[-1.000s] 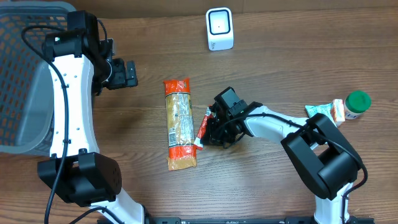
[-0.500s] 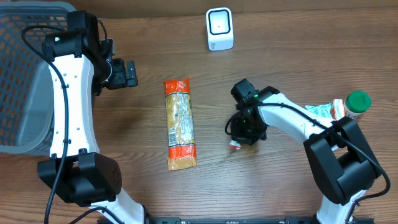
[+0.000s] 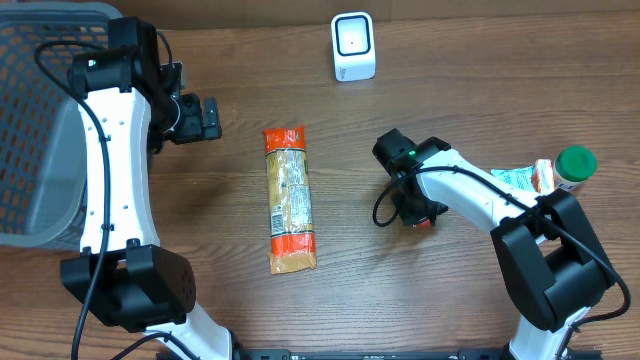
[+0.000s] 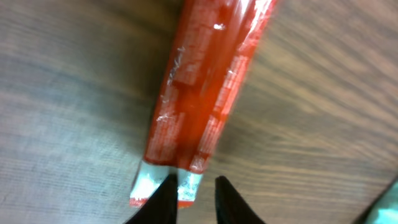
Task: Scan the item barcode
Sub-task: 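Lift the right gripper holding the red strip up and right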
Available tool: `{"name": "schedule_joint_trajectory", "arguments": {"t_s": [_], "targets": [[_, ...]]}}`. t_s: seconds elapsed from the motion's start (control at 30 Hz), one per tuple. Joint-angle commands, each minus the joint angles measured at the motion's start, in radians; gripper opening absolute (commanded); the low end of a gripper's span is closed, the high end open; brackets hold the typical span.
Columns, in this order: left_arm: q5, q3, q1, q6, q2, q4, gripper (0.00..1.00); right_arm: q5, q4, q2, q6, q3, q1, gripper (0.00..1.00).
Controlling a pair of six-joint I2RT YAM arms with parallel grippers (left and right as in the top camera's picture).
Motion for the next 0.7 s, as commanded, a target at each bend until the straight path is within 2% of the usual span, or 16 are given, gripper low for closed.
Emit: {"name": "schedule_joint_trajectory", "arguments": {"t_s": [0.0,0.07,0.13,0.23,0.33,0.47,0.6,0.67], "targets": [[0.004,0.018,-0.002,0.008,-0.025,0.0,1.0,0.072,0.021,-0.012,-0.037,0.013,-0.003,0.23],[0.004,0.018,-0.002,0.008,-0.025,0.0,1.0,0.074,0.039,-0.012,-0.037,0.013,-0.003,0.2],[0.003,0.018,-0.002,0.008,-0.025,0.0,1.0,0.078,0.05,-0.012,-0.037,0.013,-0.003,0.29],[0.004,0.018,-0.002,0.008,-0.025,0.0,1.0,0.127,0.063,-0.012,-0.037,0.013,-0.003,0.34],[0.003,0.018,-0.002,0.008,-0.025,0.0,1.0,0.183,0.089,-0.012,-0.033,0.013,-0.003,0.34],[0.003,0.018,-0.002,0.008,-0.025,0.0,1.0,0.188,0.104,-0.015,-0.003,0.014,-0.003,0.28],[0.003,0.018,-0.002,0.008,-0.025,0.0,1.0,0.19,0.098,-0.037,0.009,0.03,-0.003,0.29],[0.003,0.018,-0.002,0.008,-0.025,0.0,1.0,0.189,0.095,-0.051,0.008,0.038,-0.003,0.35]]}}
